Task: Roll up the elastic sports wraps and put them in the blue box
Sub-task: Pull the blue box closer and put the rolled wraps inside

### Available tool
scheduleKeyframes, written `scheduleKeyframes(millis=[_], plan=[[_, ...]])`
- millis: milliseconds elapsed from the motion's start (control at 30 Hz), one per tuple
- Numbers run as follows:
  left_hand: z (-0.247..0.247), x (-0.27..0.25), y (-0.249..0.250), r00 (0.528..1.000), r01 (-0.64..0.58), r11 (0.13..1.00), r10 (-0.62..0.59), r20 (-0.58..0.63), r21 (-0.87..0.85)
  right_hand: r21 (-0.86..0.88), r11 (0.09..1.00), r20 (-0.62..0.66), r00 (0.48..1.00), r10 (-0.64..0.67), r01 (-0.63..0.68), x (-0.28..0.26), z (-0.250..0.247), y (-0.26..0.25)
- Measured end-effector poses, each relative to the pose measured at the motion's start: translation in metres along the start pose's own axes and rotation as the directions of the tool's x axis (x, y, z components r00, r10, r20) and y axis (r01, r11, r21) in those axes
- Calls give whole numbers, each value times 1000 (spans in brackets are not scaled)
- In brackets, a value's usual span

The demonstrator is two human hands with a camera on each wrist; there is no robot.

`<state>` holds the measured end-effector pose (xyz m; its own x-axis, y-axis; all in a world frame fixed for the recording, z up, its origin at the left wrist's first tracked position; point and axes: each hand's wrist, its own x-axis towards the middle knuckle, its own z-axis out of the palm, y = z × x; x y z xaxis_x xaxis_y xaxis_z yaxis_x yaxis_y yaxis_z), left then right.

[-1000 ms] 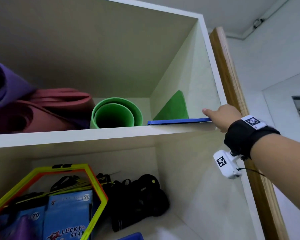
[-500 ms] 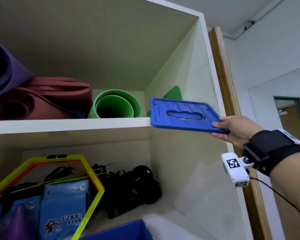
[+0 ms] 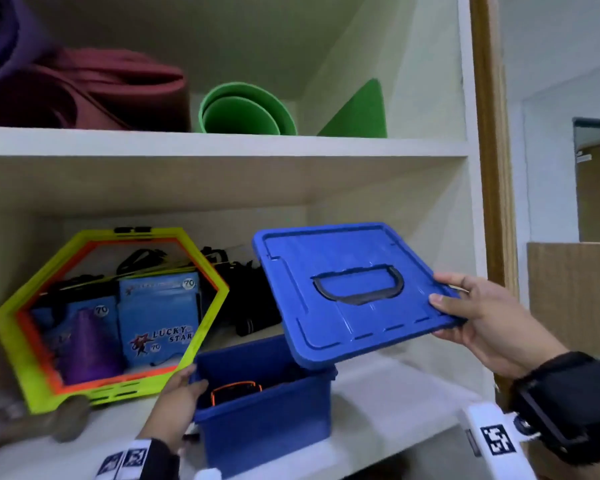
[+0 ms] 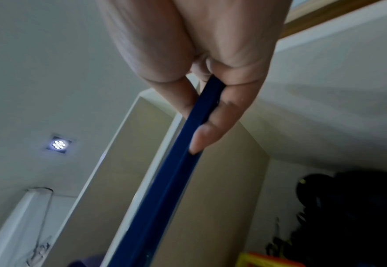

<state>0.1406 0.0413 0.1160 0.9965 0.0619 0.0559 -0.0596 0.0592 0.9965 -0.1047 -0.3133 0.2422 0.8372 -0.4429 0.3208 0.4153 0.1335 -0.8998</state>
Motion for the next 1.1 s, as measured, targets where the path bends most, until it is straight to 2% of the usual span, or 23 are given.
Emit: scheduleKeyframes(millis=[33, 133, 300, 400, 467, 567, 633, 733, 800, 900, 967, 1033, 1100], plan=[[0, -7, 2, 1000, -5, 1000, 5, 27, -10, -17, 999, -1, 999, 49, -49, 3, 6, 16], [-1, -26, 15, 1000, -4, 998, 6, -19, 69, -58, 981, -38, 983, 181, -183, 16, 29, 60], [-6, -29, 17, 997, -7, 985, -7, 80, 174, -122, 946, -76, 953, 293, -300, 43, 71, 107], [-6, -41, 26, 990, 101, 978, -117, 82, 181, -166, 929, -59, 944, 324, -329, 58, 93, 121], [-9, -40, 29, 984, 151, 977, -163, 74, 149, -205, 922, -26, 943, 331, -329, 66, 106, 128], [-15, -42, 31, 982, 145, 975, -162, 93, 167, -261, 909, 20, 939, 343, -326, 72, 121, 138], [-17, -44, 32, 985, 120, 975, -141, 99, 189, -284, 901, 43, 934, 354, -328, 74, 128, 140], [-18, -43, 31, 996, 72, 971, -83, 41, 229, -334, 878, 66, 921, 384, -342, 76, 132, 136], [-18, -41, 31, 997, 65, 966, -70, 12, 249, -487, 822, 95, 918, 385, -294, 78, 128, 132], [-19, -37, 32, 998, 63, 964, -63, -8, 259, -769, 636, 160, 946, 282, -59, 91, 112, 129], [-20, -32, 30, 998, 67, 965, -59, -40, 253, -846, 533, 159, 965, 207, 25, 97, 102, 126], [-19, -28, 29, 996, 76, 966, -61, -67, 247, -858, 513, 159, 960, 231, 19, 103, 96, 131], [-18, -27, 27, 995, 88, 975, -75, -71, 205, -824, 564, 156, 930, 332, -62, 109, 92, 144]])
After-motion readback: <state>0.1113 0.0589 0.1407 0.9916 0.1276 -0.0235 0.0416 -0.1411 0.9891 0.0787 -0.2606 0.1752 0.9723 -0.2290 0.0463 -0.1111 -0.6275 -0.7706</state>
